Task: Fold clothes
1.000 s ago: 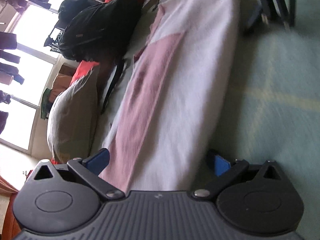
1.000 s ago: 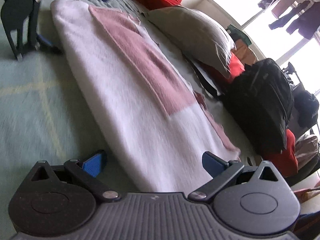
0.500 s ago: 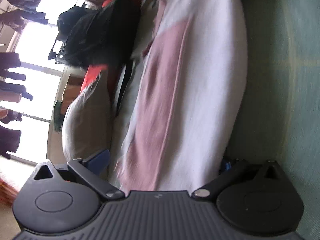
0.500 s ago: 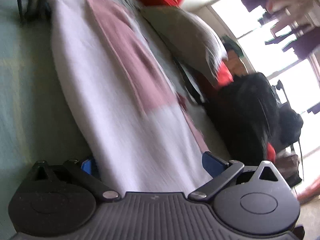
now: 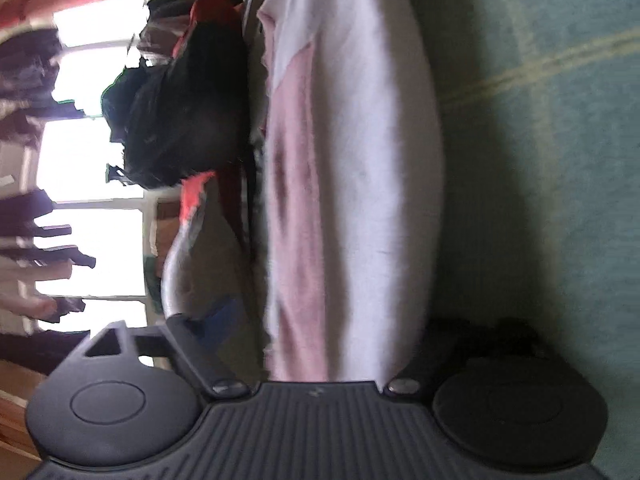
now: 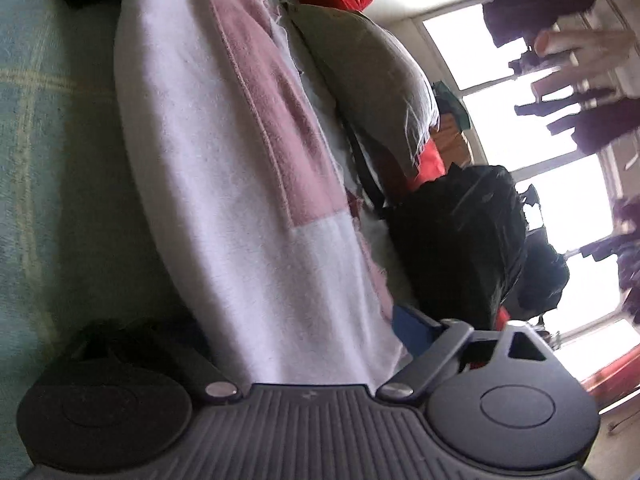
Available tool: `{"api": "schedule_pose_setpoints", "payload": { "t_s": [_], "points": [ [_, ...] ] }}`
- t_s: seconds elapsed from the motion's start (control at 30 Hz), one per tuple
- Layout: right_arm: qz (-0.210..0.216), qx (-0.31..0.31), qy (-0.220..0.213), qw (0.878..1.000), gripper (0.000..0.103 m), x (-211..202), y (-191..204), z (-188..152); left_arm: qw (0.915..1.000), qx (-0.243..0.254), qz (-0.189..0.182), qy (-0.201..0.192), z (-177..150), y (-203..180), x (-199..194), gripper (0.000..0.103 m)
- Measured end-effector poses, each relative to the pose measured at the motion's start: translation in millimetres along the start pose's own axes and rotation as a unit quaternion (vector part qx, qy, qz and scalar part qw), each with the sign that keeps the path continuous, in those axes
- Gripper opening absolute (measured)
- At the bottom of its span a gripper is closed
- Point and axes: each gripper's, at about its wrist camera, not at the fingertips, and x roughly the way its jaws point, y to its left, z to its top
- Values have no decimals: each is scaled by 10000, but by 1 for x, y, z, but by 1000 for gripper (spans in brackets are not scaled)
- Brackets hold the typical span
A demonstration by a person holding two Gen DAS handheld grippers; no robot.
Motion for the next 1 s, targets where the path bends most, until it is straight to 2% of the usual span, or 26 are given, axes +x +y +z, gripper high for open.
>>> {"api": "schedule_pose_setpoints", "payload": {
  "t_s": [0.03,0.07,0.13,0.2,0.27,0.33,0.37,0.4,0.43,0.47,0.5,0.57,0.63,0.67,0.7,0.77,0.87,1.0],
  "points": [
    [23,48,-27,10000,85,-1,1,-1,10000,-86,-29,-11,0,-3,-1,53],
    [43,75,-56,9999,78,-2,2,-2,9999,-143,-35,-10,0,-6,-2,48],
    [86,25,-84,9999,64,-4,9,-2,9998,-193,-55,32,1,-14,-3,28],
    [104,-214,-92,9997,36,-8,23,0,9997,-221,-109,94,3,-18,-4,15],
    [106,-522,-86,9985,22,-10,36,2,9995,-259,-101,117,4,-20,-5,15],
    [146,-580,-103,9982,22,-10,31,-1,9992,-338,-146,143,2,-11,-3,19],
    [169,-584,-114,9981,27,-9,26,-2,9990,-377,-172,158,0,-5,0,20],
    [193,-588,-124,9980,36,-9,22,-4,9990,-365,-166,191,-3,-4,0,24],
    [216,-593,-135,9979,41,-8,18,-6,9991,-321,-140,237,-8,-4,-1,27],
    [221,-574,-118,9980,50,-6,14,-8,9992,-277,-113,283,-12,-4,-2,28],
    [216,-546,-88,9982,55,-4,10,-10,9990,-291,-106,325,-15,-4,-2,28],
    [178,-573,-36,9982,55,-1,10,-12,9983,-390,-114,406,-17,-5,3,26],
    [86,-769,0,9970,46,1,25,-9,9982,-357,-43,487,-12,-10,7,16],
    [40,-866,17,9962,23,2,33,-8,9982,-307,10,519,-9,-14,7,12],
    [-6,-964,35,9953,15,3,41,-7,9981,-271,61,551,-7,-18,8,10],
    [-217,-1016,46,9946,15,2,49,-8,9977,-337,86,582,-7,-18,8,10],
    [58,-646,3,9979,15,1,34,-9,9975,-495,-25,505,-12,-14,4,10],
    [199,-583,-88,9981,13,-1,23,-9,9962,-730,-186,428,-17,-6,-4,11]
  ]
}}
